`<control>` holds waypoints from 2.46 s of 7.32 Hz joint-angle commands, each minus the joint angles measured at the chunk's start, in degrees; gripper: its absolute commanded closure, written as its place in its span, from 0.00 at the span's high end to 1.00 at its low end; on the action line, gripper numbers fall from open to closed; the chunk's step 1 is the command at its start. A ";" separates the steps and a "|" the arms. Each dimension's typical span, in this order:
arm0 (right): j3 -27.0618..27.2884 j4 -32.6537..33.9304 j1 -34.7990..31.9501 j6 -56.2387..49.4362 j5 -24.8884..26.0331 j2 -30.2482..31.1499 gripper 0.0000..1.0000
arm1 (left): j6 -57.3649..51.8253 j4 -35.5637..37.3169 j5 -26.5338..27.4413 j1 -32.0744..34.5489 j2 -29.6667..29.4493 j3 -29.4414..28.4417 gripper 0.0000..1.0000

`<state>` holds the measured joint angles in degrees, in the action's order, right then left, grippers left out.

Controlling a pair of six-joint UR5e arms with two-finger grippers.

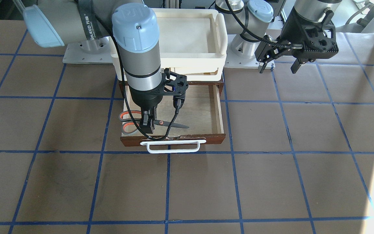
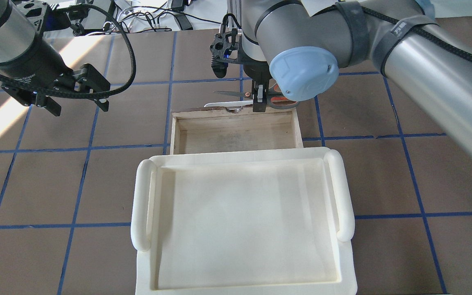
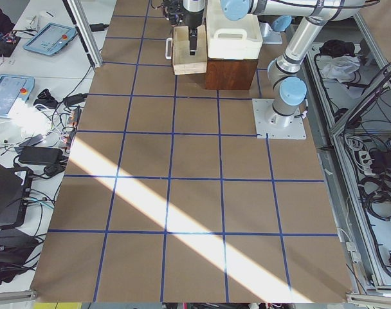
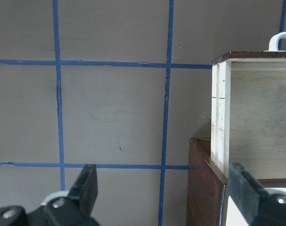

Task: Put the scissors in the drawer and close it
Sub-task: 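Carry the scissors with the right gripper over the open wooden drawer, then lower the scissors into the drawer and open the right gripper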

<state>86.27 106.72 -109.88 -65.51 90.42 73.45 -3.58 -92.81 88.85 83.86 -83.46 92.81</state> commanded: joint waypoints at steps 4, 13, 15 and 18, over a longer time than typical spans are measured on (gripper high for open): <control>3.56 0.85 -3.58 2.93 -2.43 -0.06 0.00 | 0.06 -1.15 -0.08 -0.01 -0.48 0.00 1.00; 8.03 5.51 -5.87 8.47 -2.44 -2.08 0.00 | -0.11 -1.33 -0.34 -0.28 -1.08 -0.17 1.00; 8.04 6.12 -5.87 8.90 -2.79 -2.17 0.00 | 0.49 -1.33 0.00 -0.28 -1.52 -0.26 1.00; 8.12 7.97 -5.87 8.38 -3.06 -2.69 0.00 | -0.03 -1.24 -0.08 -0.28 -1.79 -0.26 1.00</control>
<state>94.33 114.41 -115.75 -56.74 87.36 70.84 -3.48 -94.06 88.76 83.58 -84.89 92.56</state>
